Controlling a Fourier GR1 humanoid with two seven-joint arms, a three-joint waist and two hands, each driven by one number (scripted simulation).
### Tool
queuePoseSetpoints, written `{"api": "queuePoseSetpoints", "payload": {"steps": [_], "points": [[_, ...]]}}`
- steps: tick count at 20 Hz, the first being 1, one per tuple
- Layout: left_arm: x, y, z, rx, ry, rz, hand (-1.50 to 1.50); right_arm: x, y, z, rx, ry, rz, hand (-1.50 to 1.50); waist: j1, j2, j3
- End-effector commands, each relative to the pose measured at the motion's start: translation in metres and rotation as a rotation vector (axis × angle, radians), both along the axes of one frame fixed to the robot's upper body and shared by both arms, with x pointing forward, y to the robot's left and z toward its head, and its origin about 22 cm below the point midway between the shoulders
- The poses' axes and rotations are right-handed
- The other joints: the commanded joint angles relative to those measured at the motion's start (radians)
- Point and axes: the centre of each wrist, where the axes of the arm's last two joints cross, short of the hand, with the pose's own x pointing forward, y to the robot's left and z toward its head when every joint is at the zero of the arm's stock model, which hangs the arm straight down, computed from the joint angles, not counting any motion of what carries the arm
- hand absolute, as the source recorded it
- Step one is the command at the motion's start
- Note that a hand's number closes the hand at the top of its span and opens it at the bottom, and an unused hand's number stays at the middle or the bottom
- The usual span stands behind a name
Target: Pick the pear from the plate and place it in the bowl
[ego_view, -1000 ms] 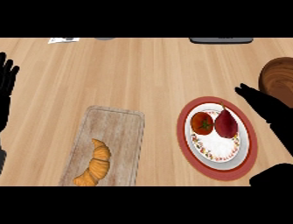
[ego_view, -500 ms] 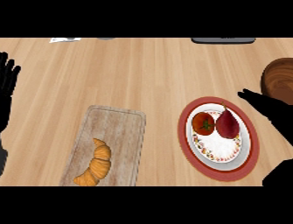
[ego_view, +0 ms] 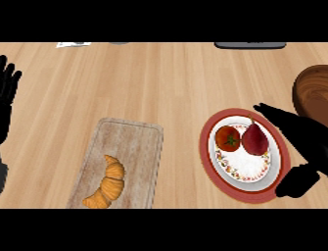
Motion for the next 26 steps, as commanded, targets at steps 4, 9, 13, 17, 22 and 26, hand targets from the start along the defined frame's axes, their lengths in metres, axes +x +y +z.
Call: {"api": "queuePoseSetpoints", "payload": {"steps": [4,9,13,17,22,26], "points": [[-0.004,-0.002,-0.013,-0.016,0.007,-0.004,0.00,0.020,-0.024,-0.040,-0.027,0.014,-0.049,-1.50,0.002,0.001,0.000],[0.003,-0.001,-0.013,0.006,-0.008,-0.025,0.00,0.015,-0.015,-0.079,-0.022,-0.005,-0.021,-1.50,0.000,0.001,0.000],[-0.005,0.006,0.002,0.004,0.006,0.001,0.00,0.028,-0.034,-0.057,0.034,-0.021,0.012,-1.50,0.000,0.000,0.000],[0.015,-0.001,-0.005,-0.016,0.001,0.008,0.00,0.038,-0.033,-0.062,0.025,-0.018,0.046,-1.50,-0.003,0.001,0.000],[0.013,-0.002,-0.004,-0.024,0.013,-0.006,0.00,0.041,-0.044,-0.093,-0.006,0.008,0.033,-1.50,-0.001,0.001,0.000],[0.008,-0.015,-0.007,0.008,0.008,-0.004,0.00,0.044,-0.030,-0.085,-0.003,0.022,0.029,-1.50,-0.002,0.000,0.000]]}}
